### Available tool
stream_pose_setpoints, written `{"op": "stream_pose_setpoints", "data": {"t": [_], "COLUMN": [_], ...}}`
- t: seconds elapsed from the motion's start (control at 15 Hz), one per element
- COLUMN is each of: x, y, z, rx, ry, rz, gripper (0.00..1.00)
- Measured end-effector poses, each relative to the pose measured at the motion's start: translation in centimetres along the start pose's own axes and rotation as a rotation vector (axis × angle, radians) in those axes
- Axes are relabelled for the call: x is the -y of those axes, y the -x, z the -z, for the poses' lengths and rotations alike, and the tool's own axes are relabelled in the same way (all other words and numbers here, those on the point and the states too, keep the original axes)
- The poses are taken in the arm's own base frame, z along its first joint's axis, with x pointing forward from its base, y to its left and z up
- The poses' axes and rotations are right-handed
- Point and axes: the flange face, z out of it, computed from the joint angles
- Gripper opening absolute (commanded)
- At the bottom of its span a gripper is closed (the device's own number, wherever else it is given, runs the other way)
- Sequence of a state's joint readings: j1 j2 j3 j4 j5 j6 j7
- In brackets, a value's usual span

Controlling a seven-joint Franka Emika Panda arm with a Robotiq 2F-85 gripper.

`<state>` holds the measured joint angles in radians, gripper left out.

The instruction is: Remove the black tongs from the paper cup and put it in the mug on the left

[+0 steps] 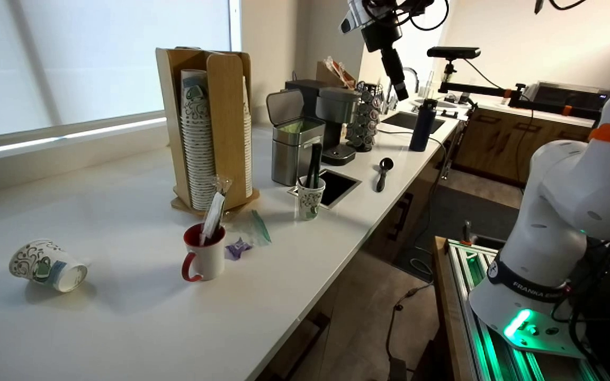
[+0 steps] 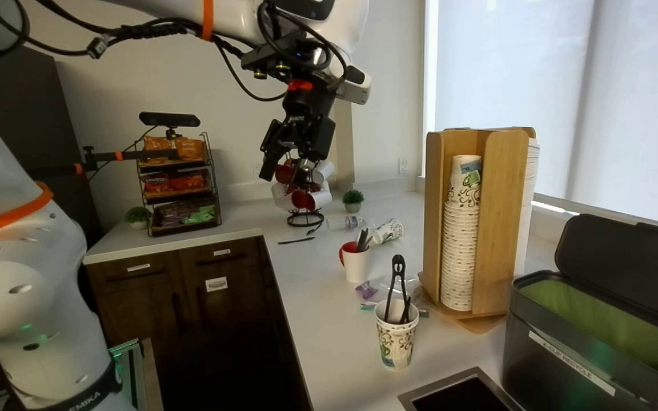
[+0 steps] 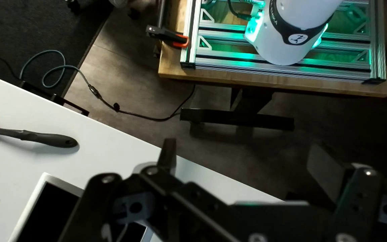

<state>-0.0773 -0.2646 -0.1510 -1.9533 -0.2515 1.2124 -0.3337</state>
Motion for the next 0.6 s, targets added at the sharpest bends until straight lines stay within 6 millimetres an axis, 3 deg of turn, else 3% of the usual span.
{"op": "stream_pose_setpoints", "data": {"t": [0.33,0.6], "x": [0.0,-1.6], "y": [0.2,-2.7], "z": [0.2,1.3], "rx": [-0.013,-0.074], "ry": [0.007,0.141], "rz": [-0.001,0.005], "gripper": [1.00,1.00]}}
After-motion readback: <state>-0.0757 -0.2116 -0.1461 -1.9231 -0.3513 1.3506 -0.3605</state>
